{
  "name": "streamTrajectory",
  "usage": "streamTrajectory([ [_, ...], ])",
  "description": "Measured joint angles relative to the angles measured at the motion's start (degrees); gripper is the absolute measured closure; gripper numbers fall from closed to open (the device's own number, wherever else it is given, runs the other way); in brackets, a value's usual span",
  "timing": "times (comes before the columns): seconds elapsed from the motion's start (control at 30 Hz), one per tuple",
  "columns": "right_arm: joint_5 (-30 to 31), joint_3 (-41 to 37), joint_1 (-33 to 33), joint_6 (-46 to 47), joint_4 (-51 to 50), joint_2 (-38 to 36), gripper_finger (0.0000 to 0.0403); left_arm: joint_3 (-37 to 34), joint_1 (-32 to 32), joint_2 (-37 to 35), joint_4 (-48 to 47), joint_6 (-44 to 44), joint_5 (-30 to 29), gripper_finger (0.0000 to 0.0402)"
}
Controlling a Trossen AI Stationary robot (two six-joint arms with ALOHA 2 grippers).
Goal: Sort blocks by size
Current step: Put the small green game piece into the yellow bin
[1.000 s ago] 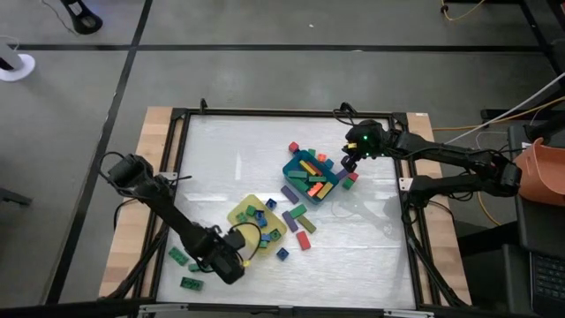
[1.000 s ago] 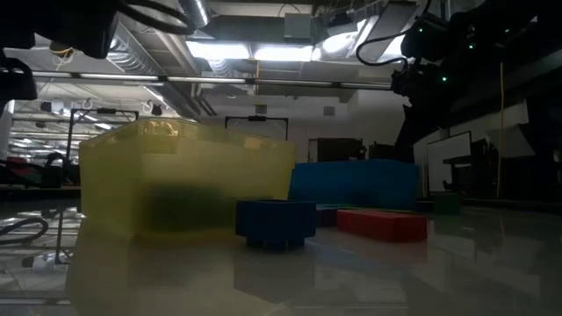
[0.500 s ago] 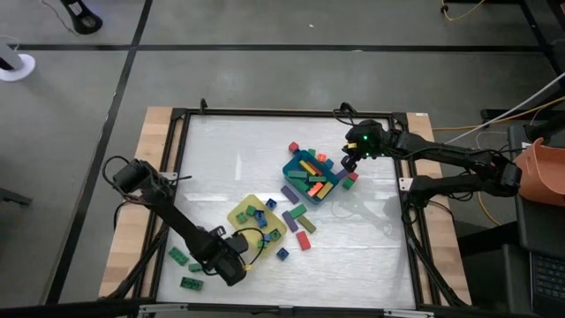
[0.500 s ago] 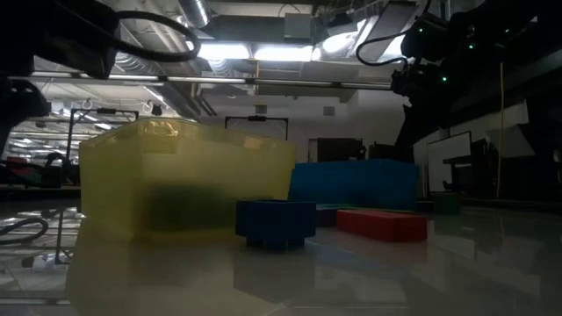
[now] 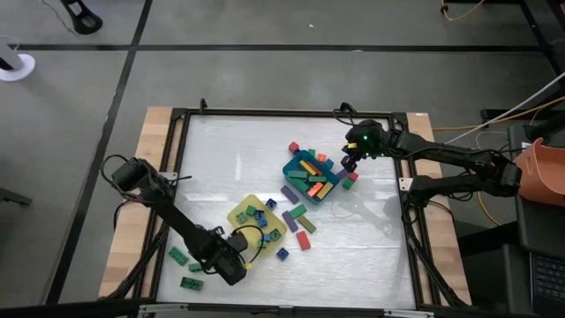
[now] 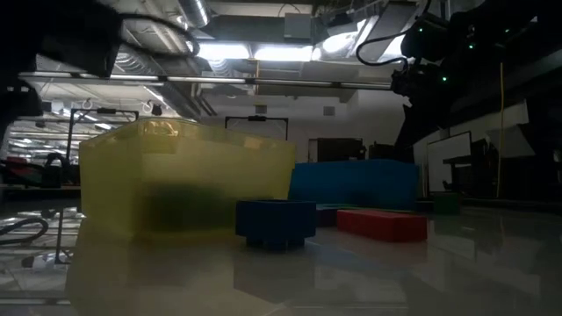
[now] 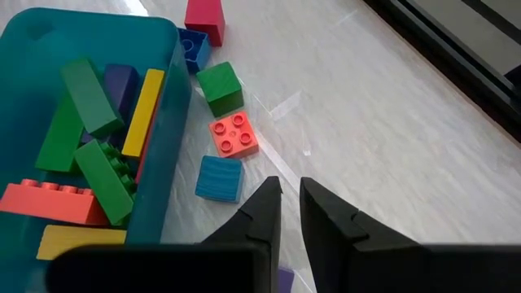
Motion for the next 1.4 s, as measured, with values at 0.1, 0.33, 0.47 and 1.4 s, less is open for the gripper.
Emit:
streamTrajectory([
  [0.1, 0.0, 0.0, 0.0, 0.0, 0.0, 0.0, 0.0352, 0.0, 0.3, -2.7, 1.1, -0.1, 0.0, 0.0331],
  [0.33, 0.0, 0.0, 0.0, 0.0, 0.1, 0.0, 0.0352, 0.1, 2.5, -10.4, 3.6, 3.4, -9.9, 0.0308],
  [0.47, 0.0, 0.0, 0.0, 0.0, 0.1, 0.0, 0.0352, 0.1, 5.2, -12.0, 4.0, 5.3, -19.2, 0.0283],
  [1.4, -12.1, 0.0, 27.6, -0.8, 41.7, 7.4, 0.0352, 0.0, 17.5, -9.3, 8.7, 6.8, -13.0, 0.0247],
])
